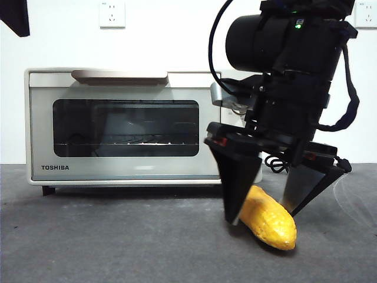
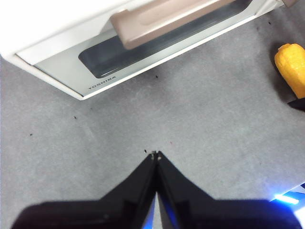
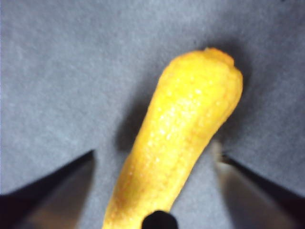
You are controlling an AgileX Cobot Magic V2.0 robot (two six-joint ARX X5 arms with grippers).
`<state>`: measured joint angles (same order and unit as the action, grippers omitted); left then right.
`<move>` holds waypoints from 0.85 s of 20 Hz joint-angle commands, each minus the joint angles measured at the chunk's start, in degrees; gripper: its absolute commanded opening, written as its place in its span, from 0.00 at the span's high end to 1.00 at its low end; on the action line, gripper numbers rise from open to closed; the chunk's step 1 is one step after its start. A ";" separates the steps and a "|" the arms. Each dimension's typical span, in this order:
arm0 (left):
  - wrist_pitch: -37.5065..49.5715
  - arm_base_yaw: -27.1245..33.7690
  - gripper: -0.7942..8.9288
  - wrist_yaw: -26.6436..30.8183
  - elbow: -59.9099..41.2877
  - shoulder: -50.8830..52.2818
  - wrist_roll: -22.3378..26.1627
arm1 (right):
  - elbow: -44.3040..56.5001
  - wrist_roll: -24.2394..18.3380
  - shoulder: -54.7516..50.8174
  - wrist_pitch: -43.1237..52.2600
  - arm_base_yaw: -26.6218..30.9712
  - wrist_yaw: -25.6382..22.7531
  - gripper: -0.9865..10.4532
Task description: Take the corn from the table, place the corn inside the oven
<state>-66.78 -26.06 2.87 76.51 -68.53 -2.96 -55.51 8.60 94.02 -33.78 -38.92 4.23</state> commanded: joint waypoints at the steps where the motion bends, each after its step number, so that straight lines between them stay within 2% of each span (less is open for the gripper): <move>1: 0.00 -0.13 0.92 0.17 0.11 0.02 0.66 | -0.13 0.39 0.31 -0.50 -0.07 -0.79 0.85; 2: 0.07 -0.13 0.92 0.17 0.11 0.02 0.63 | -0.15 0.37 0.20 -0.83 -0.07 -0.85 0.93; 6: 1.46 -0.13 0.92 0.09 0.11 0.00 0.63 | -0.63 0.22 -2.71 -2.82 -0.72 -0.81 0.92; 9: 5.66 -0.13 0.92 -0.70 0.11 0.00 0.63 | -3.74 0.42 -7.50 -7.04 -2.64 -0.63 0.92; 12: 10.10 -0.13 0.92 -3.37 0.11 -0.52 0.70 | -8.48 0.31 -11.91 -12.61 -5.40 -0.63 0.92; 17: 14.97 -0.13 0.92 -3.32 0.11 -3.91 1.55 | -15.26 0.35 -18.25 -15.98 -11.26 -0.68 0.92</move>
<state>-52.51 -26.06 -0.25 76.53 -71.70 -2.46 -70.24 8.58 76.18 -49.69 -49.54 3.44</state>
